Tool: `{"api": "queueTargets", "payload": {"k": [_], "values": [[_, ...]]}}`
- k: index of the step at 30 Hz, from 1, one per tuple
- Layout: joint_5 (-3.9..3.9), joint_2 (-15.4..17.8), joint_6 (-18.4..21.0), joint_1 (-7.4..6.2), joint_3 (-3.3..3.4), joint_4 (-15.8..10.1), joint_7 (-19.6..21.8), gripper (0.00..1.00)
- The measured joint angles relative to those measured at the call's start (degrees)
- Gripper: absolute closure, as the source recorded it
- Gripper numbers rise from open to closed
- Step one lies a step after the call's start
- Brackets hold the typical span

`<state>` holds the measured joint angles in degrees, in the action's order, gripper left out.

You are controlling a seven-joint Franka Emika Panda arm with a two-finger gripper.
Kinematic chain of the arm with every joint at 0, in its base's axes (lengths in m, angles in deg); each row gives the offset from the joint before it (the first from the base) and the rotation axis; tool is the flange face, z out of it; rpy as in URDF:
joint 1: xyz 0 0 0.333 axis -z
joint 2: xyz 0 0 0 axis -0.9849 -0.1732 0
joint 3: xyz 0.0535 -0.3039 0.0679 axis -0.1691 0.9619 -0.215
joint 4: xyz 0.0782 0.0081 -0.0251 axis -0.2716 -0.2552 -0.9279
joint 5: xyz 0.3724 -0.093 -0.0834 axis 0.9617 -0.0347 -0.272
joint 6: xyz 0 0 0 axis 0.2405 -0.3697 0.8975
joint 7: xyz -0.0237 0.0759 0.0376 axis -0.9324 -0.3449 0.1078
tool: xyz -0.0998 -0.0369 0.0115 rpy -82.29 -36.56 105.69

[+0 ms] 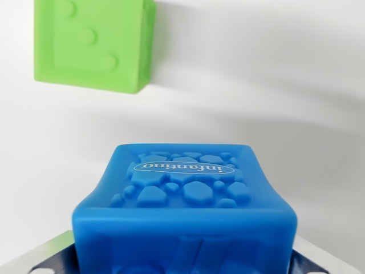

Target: Stack cube

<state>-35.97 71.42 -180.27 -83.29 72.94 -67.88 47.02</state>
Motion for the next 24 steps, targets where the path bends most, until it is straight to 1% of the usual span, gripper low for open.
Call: {"api": "queueTargets", "payload": {"k": [24], "values": [[0.00, -2.91, 3.51, -4.01, -0.10, 6.39, 8.66, 1.00]]}}
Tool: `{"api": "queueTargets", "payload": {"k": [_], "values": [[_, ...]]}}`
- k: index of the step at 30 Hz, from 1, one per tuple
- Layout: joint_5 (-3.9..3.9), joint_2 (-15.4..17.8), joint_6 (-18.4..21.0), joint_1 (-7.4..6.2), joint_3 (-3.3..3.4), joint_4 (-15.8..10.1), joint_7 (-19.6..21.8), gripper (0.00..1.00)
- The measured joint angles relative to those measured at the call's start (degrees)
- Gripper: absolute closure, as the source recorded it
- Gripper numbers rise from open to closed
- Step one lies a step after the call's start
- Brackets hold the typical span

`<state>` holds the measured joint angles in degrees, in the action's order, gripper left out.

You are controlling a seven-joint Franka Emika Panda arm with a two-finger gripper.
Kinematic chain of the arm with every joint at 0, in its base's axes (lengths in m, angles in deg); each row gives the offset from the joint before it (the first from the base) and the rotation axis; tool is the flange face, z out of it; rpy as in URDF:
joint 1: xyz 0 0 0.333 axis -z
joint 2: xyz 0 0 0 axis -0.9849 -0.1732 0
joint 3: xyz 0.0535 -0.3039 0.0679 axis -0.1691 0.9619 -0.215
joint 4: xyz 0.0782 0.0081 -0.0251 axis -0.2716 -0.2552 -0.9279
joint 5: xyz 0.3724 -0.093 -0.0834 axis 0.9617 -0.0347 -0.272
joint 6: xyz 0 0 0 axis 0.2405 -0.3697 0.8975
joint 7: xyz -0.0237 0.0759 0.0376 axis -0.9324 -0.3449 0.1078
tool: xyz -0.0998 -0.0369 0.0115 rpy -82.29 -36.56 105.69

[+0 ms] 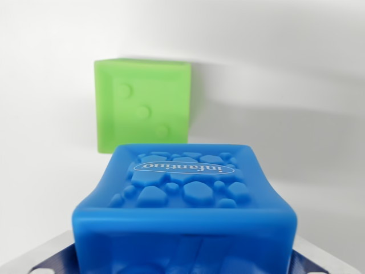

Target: Stack cube

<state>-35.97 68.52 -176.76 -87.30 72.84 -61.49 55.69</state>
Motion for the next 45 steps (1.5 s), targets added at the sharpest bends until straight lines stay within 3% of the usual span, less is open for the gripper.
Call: {"api": "queueTargets", "payload": {"k": [21, 31, 45], "values": [[0.00, -2.77, 2.59, -2.80, -0.01, 5.38, 6.07, 1.00], [0.02, -7.57, -1.39, -2.82, 0.00, 5.58, 6.11, 1.00], [0.08, -10.91, -4.42, -2.82, 0.00, 6.04, 6.11, 1.00]]}}
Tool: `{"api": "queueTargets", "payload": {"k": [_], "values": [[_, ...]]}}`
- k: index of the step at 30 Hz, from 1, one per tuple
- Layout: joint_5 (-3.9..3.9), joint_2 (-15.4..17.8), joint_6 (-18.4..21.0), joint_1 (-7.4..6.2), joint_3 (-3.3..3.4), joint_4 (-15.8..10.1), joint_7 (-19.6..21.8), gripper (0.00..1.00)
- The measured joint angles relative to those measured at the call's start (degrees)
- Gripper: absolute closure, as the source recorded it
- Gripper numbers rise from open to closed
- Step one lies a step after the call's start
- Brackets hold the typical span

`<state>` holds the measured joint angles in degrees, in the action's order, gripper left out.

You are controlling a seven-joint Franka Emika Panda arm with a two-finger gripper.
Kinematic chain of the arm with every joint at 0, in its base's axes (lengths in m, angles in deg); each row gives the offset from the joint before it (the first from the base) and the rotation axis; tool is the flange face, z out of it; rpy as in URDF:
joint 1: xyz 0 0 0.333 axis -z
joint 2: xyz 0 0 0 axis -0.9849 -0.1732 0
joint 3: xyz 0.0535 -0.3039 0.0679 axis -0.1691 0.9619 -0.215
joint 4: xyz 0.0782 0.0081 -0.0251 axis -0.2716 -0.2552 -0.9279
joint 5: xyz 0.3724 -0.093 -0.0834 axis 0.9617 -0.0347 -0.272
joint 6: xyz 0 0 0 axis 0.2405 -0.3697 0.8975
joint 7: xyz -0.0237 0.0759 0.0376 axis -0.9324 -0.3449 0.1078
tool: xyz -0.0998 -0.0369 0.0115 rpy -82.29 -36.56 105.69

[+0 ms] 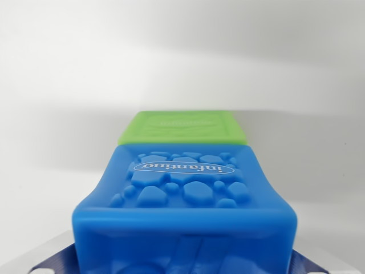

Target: Stack cube

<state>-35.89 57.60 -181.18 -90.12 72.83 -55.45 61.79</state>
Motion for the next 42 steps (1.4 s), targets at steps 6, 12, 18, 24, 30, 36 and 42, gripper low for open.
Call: {"api": "queueTargets", "payload": {"k": [6, 12, 18, 24, 30, 36, 42], "values": [[0.01, -0.21, -0.26, 0.00, 0.00, 0.05, 0.00, 0.00], [0.01, -0.21, -0.27, 0.00, 0.00, 0.05, 0.00, 0.00], [0.01, -0.31, -0.31, 0.00, 0.00, 0.07, 0.00, 0.00], [0.01, -0.35, -0.33, 0.00, 0.00, 0.08, 0.00, 0.00], [0.01, -0.35, -0.33, 0.00, 0.00, 0.09, 0.00, 0.00], [0.01, -0.35, -0.33, 0.00, 0.00, 0.09, 0.00, 0.00], [0.01, -0.27, -0.23, 0.00, 0.00, 0.09, 0.00, 0.00]]}}
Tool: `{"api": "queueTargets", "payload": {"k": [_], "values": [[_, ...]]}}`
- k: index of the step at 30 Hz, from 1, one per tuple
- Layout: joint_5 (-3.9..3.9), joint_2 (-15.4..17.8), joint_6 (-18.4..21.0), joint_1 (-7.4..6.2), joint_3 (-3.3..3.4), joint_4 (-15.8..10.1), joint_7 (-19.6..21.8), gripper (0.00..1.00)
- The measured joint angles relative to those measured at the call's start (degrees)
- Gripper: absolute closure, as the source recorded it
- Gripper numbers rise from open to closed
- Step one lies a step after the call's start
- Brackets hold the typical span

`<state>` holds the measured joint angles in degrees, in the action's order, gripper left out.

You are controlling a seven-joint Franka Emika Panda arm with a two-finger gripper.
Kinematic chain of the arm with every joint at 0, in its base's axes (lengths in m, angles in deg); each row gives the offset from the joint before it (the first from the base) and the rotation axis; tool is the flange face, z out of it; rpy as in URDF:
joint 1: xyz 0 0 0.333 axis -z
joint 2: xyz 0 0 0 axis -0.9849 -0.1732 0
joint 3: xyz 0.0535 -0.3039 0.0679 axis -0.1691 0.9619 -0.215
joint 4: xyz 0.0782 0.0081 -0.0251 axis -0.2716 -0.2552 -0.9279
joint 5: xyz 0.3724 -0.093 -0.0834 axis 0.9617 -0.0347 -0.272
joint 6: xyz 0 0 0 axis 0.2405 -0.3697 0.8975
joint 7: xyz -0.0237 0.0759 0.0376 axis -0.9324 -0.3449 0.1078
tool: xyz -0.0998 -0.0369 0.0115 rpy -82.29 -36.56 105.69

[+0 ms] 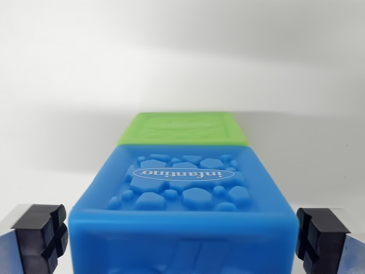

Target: Stack cube

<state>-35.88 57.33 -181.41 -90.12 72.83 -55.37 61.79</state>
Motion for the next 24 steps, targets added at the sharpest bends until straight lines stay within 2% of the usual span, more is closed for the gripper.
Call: {"api": "queueTargets", "payload": {"k": [15, 24], "values": [[-0.02, 4.20, 3.53, 0.00, 0.02, -0.47, 0.00, 0.00], [-0.09, 8.77, 7.80, 0.00, 0.05, -0.65, 0.01, 0.00]]}}
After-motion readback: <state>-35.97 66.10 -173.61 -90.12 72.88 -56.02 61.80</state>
